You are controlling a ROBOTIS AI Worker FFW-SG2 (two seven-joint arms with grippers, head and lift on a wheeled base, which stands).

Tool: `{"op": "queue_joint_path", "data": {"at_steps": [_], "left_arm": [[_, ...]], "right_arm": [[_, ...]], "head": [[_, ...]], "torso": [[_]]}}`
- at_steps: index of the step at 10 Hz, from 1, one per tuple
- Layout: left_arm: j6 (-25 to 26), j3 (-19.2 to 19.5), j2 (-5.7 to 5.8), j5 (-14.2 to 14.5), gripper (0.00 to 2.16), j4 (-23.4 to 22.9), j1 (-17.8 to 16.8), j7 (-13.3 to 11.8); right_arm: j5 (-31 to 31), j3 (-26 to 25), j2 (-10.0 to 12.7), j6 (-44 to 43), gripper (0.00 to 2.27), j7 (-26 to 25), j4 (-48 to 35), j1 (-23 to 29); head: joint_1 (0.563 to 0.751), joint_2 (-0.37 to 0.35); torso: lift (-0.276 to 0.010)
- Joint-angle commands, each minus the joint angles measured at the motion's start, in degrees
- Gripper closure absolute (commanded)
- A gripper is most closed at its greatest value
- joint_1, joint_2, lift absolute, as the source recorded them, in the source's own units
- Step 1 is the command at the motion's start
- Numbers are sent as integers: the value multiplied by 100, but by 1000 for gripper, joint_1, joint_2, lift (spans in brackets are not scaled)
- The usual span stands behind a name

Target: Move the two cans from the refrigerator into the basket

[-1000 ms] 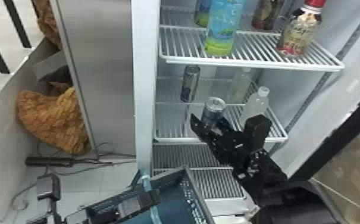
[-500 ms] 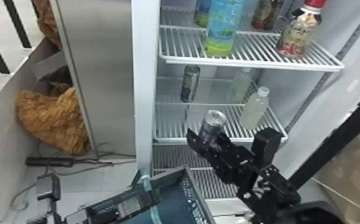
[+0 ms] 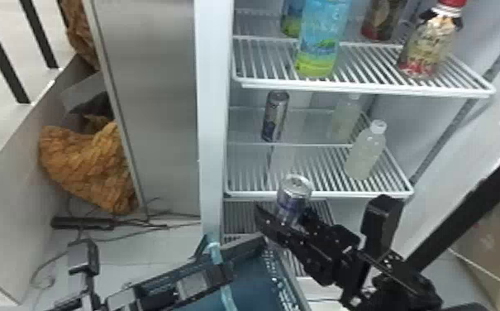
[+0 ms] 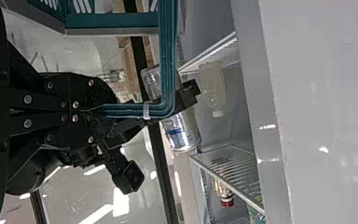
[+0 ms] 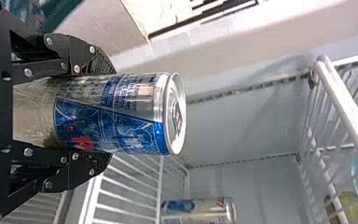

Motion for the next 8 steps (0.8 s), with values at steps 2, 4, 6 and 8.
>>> {"op": "queue_joint_path", "data": {"at_steps": [2, 4, 6, 8], "left_arm": [[0, 11, -2, 0, 1210, 0, 0, 0], [0, 0, -10, -11, 1210, 0, 0, 0], [0, 0, -10, -23, 1210, 0, -14, 0], [0, 0, -2, -23, 1210, 0, -14, 0]], "right_arm": [[-69, 25, -37, 482, 1279, 236, -86, 89], [-92, 94, -55, 960, 1279, 377, -44, 61], [-195, 242, -108, 1283, 1279, 500, 110, -93], [-240, 528, -204, 1691, 1279, 676, 321, -347]], "head": [[695, -103], [695, -93], [695, -78], [695, -48]], "torso": [[-219], [-219], [-219], [-219]]}}
